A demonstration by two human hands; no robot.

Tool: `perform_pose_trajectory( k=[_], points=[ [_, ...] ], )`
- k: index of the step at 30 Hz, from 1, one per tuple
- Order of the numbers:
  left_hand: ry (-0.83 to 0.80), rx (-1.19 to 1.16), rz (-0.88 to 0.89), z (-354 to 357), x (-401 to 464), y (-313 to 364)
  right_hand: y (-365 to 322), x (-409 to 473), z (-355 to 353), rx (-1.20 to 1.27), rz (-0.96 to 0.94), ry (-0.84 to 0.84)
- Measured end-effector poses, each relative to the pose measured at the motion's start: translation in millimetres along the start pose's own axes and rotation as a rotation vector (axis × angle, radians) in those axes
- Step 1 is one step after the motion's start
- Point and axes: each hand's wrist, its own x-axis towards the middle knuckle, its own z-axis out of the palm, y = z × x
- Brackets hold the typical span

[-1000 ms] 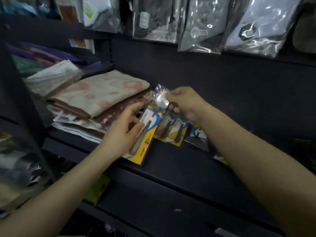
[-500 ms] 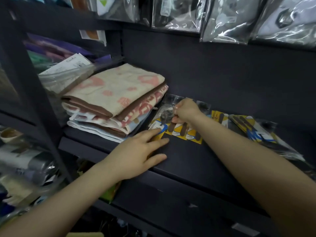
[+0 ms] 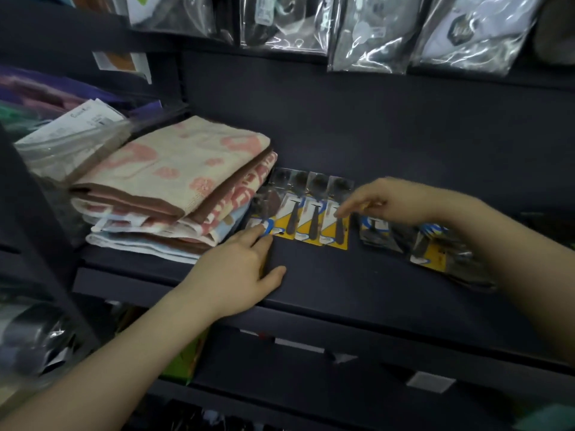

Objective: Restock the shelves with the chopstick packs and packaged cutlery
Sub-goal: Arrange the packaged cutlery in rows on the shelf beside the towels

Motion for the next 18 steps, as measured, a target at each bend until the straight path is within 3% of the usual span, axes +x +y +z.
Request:
perform_pose_trajectory(
  k=[4, 6, 12, 18],
  points=[
    [-0.009, 0.018, 0.03, -5.2, 3.3, -1.1, 7.6, -20.4, 7.9, -0.105, 0.01, -0.236],
    [-0.012, 0.024, 0.039, -6.4, 5.6, -0.9, 7.6, -23.8, 13.1, -0.214, -0.004, -0.259],
    [-0.032, -0.036, 0.008, -9.9, 1.7, -0.1, 11.0, -29.5, 12.4, -0.391, -0.073, -0.15],
    [0.011, -0.137, -0.025, -8.6, 4.1, 10.7, 22.7, -29.0, 10.1, -0.593, -0.228, 0.069]
  ],
)
